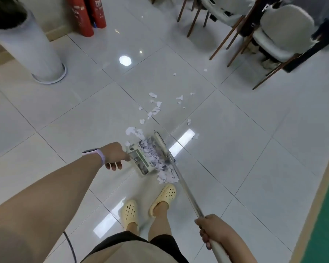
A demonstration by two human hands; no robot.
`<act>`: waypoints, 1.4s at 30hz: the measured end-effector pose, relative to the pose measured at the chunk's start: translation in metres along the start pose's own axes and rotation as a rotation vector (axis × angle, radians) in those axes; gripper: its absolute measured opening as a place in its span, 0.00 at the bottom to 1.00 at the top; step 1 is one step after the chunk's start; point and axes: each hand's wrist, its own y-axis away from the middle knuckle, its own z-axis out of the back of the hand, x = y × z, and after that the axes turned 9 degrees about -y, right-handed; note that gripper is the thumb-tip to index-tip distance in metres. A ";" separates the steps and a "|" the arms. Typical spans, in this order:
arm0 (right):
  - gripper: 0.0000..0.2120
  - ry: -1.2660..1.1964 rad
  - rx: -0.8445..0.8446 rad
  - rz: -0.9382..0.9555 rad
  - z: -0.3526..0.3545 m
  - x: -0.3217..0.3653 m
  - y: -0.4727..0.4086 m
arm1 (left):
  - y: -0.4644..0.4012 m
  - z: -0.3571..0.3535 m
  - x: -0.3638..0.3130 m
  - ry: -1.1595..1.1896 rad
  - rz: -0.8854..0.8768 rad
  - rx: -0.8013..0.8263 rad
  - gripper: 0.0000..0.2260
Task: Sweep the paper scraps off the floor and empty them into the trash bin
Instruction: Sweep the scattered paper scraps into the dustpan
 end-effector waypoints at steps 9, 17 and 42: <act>0.10 -0.090 -0.091 0.053 -0.029 0.013 0.037 | 0.048 -0.075 0.030 0.299 0.019 -0.166 0.14; 0.14 -0.094 -0.177 0.129 -0.046 0.034 0.067 | 0.080 -0.092 0.027 0.278 -0.030 -0.310 0.16; 0.15 -0.309 -0.253 0.311 -0.050 0.042 0.137 | 0.123 -0.109 0.020 0.275 -0.194 -0.513 0.14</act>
